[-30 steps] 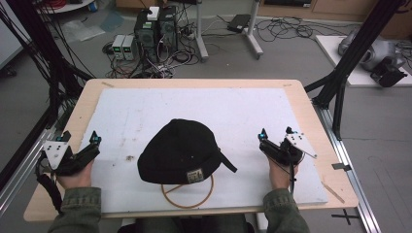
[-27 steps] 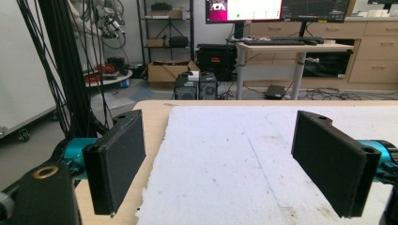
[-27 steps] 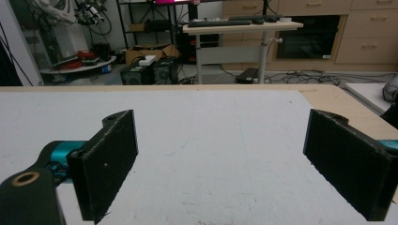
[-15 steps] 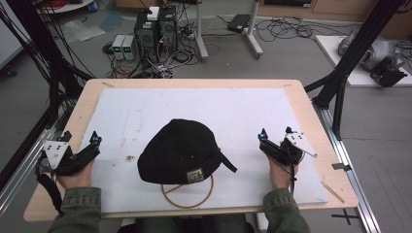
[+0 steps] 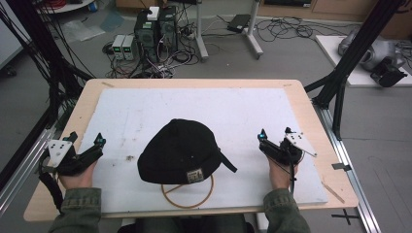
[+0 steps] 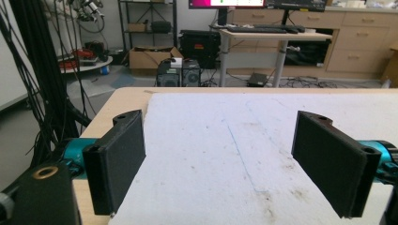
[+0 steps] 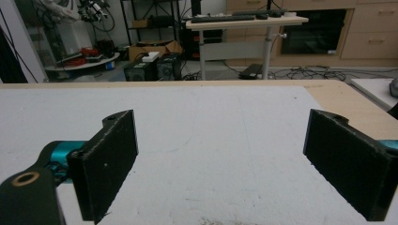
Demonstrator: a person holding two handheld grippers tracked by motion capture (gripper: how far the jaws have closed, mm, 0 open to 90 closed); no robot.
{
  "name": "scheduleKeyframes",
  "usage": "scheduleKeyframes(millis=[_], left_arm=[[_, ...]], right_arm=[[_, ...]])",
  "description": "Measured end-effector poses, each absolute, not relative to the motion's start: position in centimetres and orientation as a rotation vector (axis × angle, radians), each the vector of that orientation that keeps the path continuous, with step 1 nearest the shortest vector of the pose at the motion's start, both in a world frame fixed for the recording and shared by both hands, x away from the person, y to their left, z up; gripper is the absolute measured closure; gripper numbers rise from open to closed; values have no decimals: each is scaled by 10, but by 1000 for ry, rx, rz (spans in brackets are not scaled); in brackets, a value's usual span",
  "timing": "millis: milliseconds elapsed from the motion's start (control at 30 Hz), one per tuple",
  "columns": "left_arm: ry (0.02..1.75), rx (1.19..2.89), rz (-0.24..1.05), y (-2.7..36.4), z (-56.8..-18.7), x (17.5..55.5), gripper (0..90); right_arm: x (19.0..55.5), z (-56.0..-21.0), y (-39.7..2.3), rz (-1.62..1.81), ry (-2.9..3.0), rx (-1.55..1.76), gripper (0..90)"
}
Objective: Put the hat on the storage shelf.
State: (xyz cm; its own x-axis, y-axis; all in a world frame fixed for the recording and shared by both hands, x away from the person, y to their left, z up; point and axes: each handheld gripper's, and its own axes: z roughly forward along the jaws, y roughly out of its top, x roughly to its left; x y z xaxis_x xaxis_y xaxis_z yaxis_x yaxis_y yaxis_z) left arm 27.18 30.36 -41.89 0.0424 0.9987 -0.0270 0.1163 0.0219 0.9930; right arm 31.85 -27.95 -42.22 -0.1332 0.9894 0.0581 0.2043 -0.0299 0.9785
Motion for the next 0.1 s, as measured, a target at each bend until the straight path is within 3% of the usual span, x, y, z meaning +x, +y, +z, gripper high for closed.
scheduleKeyframes(millis=[100], left_arm=[[1262, 1318, 1096, 302, -419, 271, 179]], right_arm=[[319, -423, -279, 1245, 1453, 1347, 93]])
